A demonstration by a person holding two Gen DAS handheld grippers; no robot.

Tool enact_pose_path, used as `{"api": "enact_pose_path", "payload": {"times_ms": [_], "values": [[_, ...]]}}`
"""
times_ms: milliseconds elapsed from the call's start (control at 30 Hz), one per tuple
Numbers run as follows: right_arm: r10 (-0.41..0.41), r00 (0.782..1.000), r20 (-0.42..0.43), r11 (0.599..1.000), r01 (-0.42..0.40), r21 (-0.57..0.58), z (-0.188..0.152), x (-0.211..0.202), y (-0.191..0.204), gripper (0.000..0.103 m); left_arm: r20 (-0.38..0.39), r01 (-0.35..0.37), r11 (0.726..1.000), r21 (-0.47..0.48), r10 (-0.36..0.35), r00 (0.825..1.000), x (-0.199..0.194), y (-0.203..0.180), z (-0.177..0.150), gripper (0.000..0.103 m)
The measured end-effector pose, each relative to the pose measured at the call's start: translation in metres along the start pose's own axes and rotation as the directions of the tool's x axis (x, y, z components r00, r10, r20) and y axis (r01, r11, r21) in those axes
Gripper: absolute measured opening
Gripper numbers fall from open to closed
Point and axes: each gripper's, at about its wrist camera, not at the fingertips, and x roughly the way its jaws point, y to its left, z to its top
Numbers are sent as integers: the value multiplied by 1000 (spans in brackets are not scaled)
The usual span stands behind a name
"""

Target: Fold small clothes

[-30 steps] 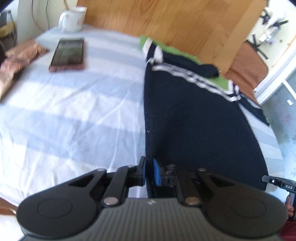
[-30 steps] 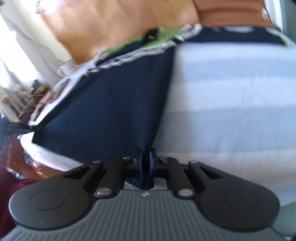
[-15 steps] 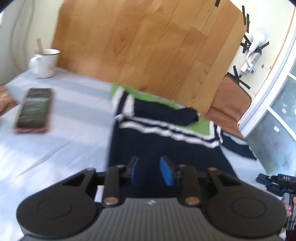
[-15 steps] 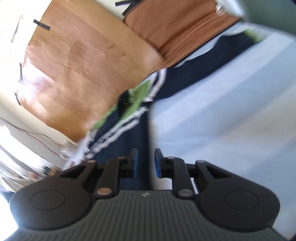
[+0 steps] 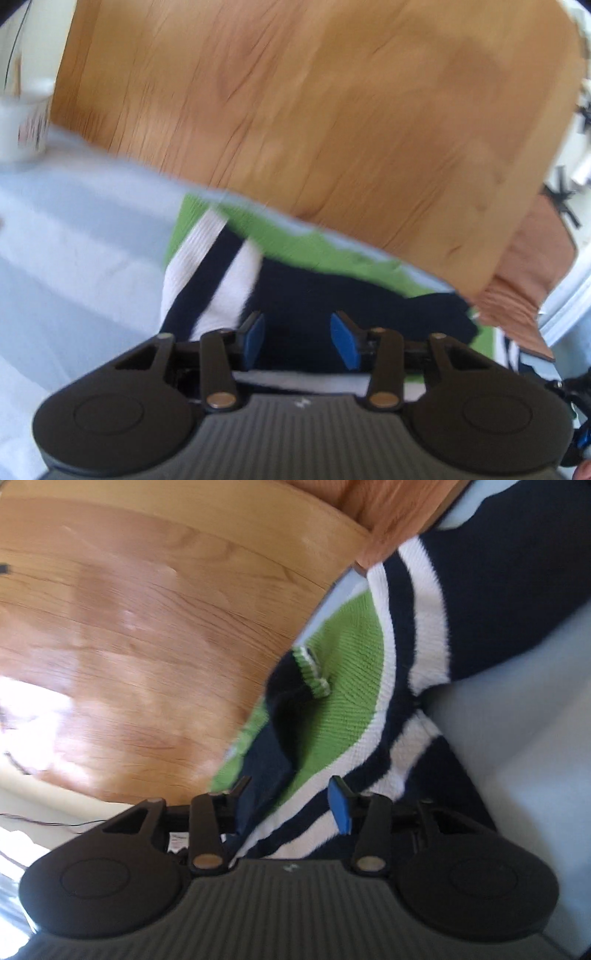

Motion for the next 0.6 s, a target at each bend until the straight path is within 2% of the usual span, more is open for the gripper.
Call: {"api": "enact_pose_path", "payload": {"times_ms": [133,400,433,467,500,533,600], "values": [[-7,999,35,999,5,42,15,18,-2,50,7,27,999,25,-27,1000,-4,4,-3,40],[-13,993,116,986,-6,165,35,54,-3,48,-3,28,999,37,-28,1000,-2,5,-1,40],[-21,991,132,989,1,151,37,59,1,44,-2,27,999,40,-27,1000,-1,4,-1,40],[-33,989,143,991,14,132,38,60,4,18,-2,26,999,42,-26,1000,-1,4,-2,40],[-45,986,160,993,27,112,39,58,6,10,-2,25,999,44,-25,1000,-1,4,-2,40],[-57,976,208,996,40,82,37,49,10,10,-2,25,999,45,-25,1000,-1,4,-2,40],[-74,950,303,990,107,-94,30,40,29,10,-2,27,999,45,-27,1000,-1,4,-2,40]]}}
